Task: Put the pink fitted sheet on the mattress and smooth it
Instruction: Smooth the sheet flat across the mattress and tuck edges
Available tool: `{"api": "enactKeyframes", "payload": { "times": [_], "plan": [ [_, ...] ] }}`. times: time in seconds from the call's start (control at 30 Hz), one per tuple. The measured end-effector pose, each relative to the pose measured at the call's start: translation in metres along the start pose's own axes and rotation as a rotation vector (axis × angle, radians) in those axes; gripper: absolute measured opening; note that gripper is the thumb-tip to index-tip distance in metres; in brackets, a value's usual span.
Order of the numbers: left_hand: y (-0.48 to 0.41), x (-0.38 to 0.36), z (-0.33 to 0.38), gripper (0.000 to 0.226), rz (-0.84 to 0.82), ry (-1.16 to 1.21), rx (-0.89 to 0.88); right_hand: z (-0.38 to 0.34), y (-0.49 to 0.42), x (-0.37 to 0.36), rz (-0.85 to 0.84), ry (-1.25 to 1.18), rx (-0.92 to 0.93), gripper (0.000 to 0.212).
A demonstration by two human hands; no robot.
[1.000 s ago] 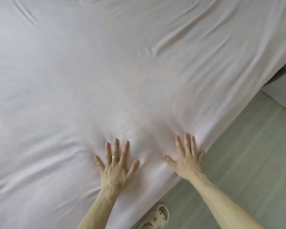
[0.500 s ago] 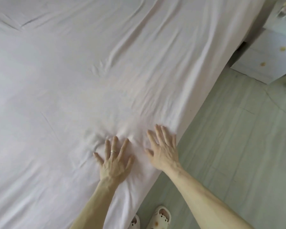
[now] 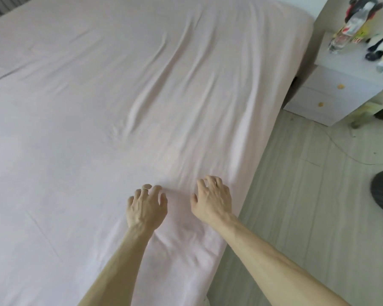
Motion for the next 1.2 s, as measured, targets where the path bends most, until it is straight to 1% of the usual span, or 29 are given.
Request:
{"api": "enactKeyframes", "payload": {
  "times": [0.07,0.13,0.2,0.23,0.27,0.33,0.4,0.43,0.5,0.53,0.57,0.6,0.63,0.7,0.77,0.83,0.87,0.93,1.0,1.03,1.07,1.13,1.2],
  "plan": [
    [-0.031,-0.001,-0.003,0.043,0.033,0.062,-0.02,-0.007,-0.043,0.007,0.058,-0.038,0.028,0.045],
    [-0.066,0.0,-0.007,0.051,0.116,0.078,-0.04,-0.021,-0.088,0.014,0.166,-0.079,0.083,0.053],
    [-0.091,-0.003,-0.007,0.057,0.129,0.069,-0.06,-0.022,-0.113,0.018,0.238,-0.112,0.133,0.061],
    [-0.101,-0.014,-0.008,0.059,0.111,0.064,-0.057,-0.013,-0.124,0.005,0.218,-0.105,0.168,0.064],
    [-0.101,-0.027,-0.003,0.061,0.076,0.062,-0.071,0.008,-0.12,-0.012,0.17,-0.063,0.166,0.068],
    [-0.078,-0.059,0.019,0.062,0.007,0.061,-0.103,0.07,-0.098,-0.046,0.041,0.078,0.054,0.076],
    [-0.044,-0.079,0.046,0.064,0.007,0.051,-0.172,0.127,-0.07,-0.063,-0.068,0.152,-0.055,0.084],
    [-0.034,-0.082,0.054,0.065,0.017,0.037,-0.205,0.141,-0.064,-0.066,-0.107,0.155,-0.066,0.086],
    [-0.031,-0.08,0.06,0.065,0.002,0.02,-0.237,0.145,-0.061,-0.06,-0.187,0.173,-0.029,0.088],
    [-0.034,-0.077,0.06,0.066,0.013,0.024,-0.253,0.143,-0.063,-0.056,-0.191,0.193,-0.024,0.089],
    [-0.036,-0.073,0.057,0.066,0.004,0.045,-0.265,0.138,-0.066,-0.049,-0.171,0.206,-0.023,0.09],
    [-0.037,-0.07,0.055,0.067,0.007,0.055,-0.281,0.131,-0.069,-0.042,-0.114,0.204,-0.019,0.089],
    [-0.043,-0.066,0.056,0.066,-0.001,0.059,-0.29,0.124,-0.074,-0.034,-0.053,0.191,0.003,0.082],
    [-0.058,-0.063,0.057,0.065,-0.017,0.058,-0.283,0.105,-0.092,-0.015,0.122,0.161,0.061,0.058],
    [-0.082,-0.063,0.065,0.064,-0.019,0.072,-0.207,0.091,-0.124,0.0,0.22,0.138,0.08,0.047],
    [-0.11,-0.057,0.072,0.065,0.027,0.105,-0.095,0.067,-0.162,0.007,0.294,0.066,0.123,0.044],
    [-0.124,-0.055,0.077,0.066,0.044,0.122,-0.04,0.055,-0.181,0.01,0.306,0.01,0.152,0.046],
    [-0.149,-0.056,0.089,0.066,0.03,0.146,0.054,0.048,-0.218,0.004,0.264,-0.044,0.225,0.054],
    [-0.159,-0.07,0.111,0.065,0.017,0.122,0.109,0.091,-0.242,-0.01,0.191,0.032,0.257,0.063],
    [-0.152,-0.08,0.126,0.065,-0.002,0.087,0.117,0.127,-0.242,-0.018,0.168,0.095,0.24,0.067],
    [-0.14,-0.089,0.141,0.067,-0.018,0.066,0.118,0.164,-0.233,-0.021,0.143,0.153,0.201,0.07],
    [-0.115,-0.102,0.18,0.07,-0.051,0.057,0.063,0.223,-0.209,-0.019,0.065,0.184,0.117,0.076],
    [-0.091,-0.109,0.218,0.07,-0.128,0.038,-0.002,0.251,-0.194,-0.011,-0.098,0.203,0.097,0.079]
  ]
}}
Point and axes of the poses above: each hand's wrist, its own y-axis away from the middle knuckle, its own x-axis out of the back of the hand, z = x × y, the point moved 7 cm from there along -y, towards the middle knuckle, and after that the axes turned 8 degrees about z, right-handed, at the moved point
